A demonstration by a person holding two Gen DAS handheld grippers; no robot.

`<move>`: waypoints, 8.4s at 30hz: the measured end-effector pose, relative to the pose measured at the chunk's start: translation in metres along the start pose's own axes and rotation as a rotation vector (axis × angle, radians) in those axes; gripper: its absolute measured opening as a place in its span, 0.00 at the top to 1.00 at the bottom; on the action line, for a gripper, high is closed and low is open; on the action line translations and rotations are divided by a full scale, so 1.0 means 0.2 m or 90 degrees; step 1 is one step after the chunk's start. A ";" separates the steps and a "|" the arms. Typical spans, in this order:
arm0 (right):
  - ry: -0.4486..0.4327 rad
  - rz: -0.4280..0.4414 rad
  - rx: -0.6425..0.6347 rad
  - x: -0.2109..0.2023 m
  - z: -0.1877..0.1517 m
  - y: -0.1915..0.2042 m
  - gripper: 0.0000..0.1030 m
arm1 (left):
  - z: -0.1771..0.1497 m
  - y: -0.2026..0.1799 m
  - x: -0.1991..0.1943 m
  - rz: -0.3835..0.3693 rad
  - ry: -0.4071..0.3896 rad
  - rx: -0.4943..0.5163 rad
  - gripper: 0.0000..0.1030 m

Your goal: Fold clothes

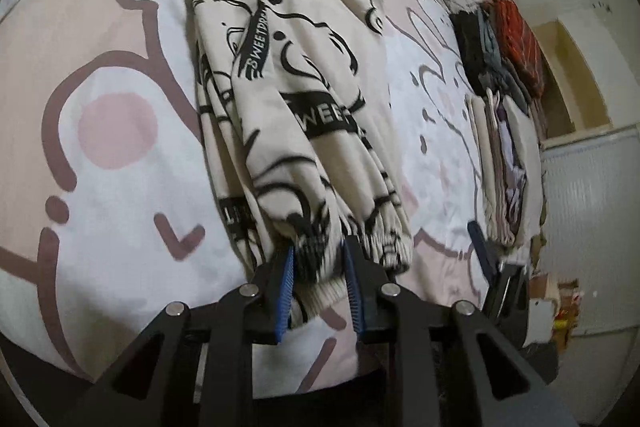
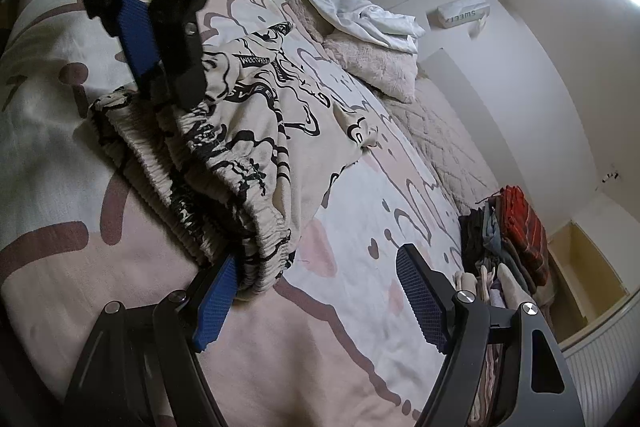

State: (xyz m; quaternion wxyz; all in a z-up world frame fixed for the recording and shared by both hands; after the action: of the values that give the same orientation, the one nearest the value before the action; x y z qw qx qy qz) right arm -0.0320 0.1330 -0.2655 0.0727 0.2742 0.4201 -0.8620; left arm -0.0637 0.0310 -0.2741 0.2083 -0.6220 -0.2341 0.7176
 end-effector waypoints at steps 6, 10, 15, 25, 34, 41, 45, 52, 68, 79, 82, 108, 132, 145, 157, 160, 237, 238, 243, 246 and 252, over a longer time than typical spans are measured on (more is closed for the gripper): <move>-0.002 -0.001 0.000 0.00 -0.01 -0.02 0.24 | -0.02 -0.02 -0.04 -0.029 -0.002 0.010 0.86; -0.012 -0.013 0.006 -0.02 0.00 -0.04 0.24 | -0.03 -0.04 -0.07 -0.048 -0.003 0.017 0.90; -0.038 -0.041 0.016 -0.08 0.01 -0.09 0.24 | -0.04 -0.02 -0.11 -0.049 -0.003 0.021 0.90; 0.016 0.114 0.042 -0.05 -0.05 -0.07 0.24 | -0.07 0.14 -0.18 0.002 0.003 0.018 0.80; 0.045 0.340 0.198 -0.23 -0.02 -0.22 0.60 | 0.28 0.13 -0.45 0.079 -0.114 0.116 0.65; 0.074 0.412 0.281 -0.05 0.16 -0.16 0.65 | 0.81 0.09 -0.16 0.071 -0.119 0.135 0.65; 0.149 0.456 0.284 0.04 0.09 -0.03 0.65 | 0.99 0.32 -0.24 0.126 -0.151 0.090 0.65; 0.162 0.528 0.316 0.04 0.15 -0.25 0.65 | 1.25 0.82 -0.50 0.242 -0.222 -0.007 0.65; 0.173 0.473 0.319 1.17 0.74 -0.58 0.65 | 1.15 0.51 -0.28 0.249 -0.211 0.086 0.38; 0.228 0.434 0.313 1.34 0.65 -0.49 0.94 | 1.24 0.63 -0.20 0.248 -0.187 0.029 0.94; 0.202 0.435 0.319 1.31 0.68 -0.54 0.95 | 1.22 0.51 -0.30 0.175 -0.221 0.049 0.95; 0.229 0.307 0.380 1.11 0.32 -0.91 0.66 | 1.05 0.50 -0.45 0.112 -0.211 0.053 0.41; 0.159 0.411 0.266 -0.05 0.04 -0.11 0.70 | 0.04 0.13 0.03 0.059 0.012 0.066 0.93; -0.026 0.216 0.102 -0.14 0.29 0.04 0.25 | 0.20 -0.05 -0.21 -0.225 -0.024 -0.068 0.95; 0.047 -0.041 -0.023 0.08 0.05 -0.07 0.25 | 0.11 0.20 -0.09 -0.213 -0.014 -0.168 0.95; 0.051 -0.076 0.001 0.08 0.01 -0.15 0.25 | 0.07 0.25 -0.06 -0.167 -0.008 -0.153 0.95; 0.095 0.156 0.004 -0.04 -0.25 -0.02 0.25 | -0.19 -0.07 0.16 0.607 -0.187 1.105 0.23; 0.092 0.151 0.001 -0.04 -0.25 -0.02 0.25 | -0.17 -0.08 0.17 0.613 -0.188 1.104 0.23; 0.073 0.120 -0.031 -0.04 -0.21 0.00 0.24 | -0.08 -0.14 0.19 0.602 -0.197 1.073 0.23; 0.038 0.075 -0.088 -0.05 -0.17 0.04 0.24 | -0.06 -0.16 0.19 0.588 -0.190 1.040 0.59; -0.036 0.069 -0.159 -0.03 -0.10 0.09 0.24 | -0.04 -0.15 0.12 0.526 -0.184 0.959 0.73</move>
State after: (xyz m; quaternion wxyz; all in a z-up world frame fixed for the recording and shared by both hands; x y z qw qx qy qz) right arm -0.0120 0.1358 -0.2842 0.1648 0.2611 0.5065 -0.8050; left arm -0.0596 0.0692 -0.2768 0.2554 -0.2569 0.5235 0.7712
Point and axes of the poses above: each gripper's, at about its wrist camera, not at the fingertips, and x roughly the way its jaws point, y to its left, z to its top, the point moved 10 cm from there along x, roughly the way its jaws point, and after that the axes turned 4 degrees about y, right-handed, at the moved point
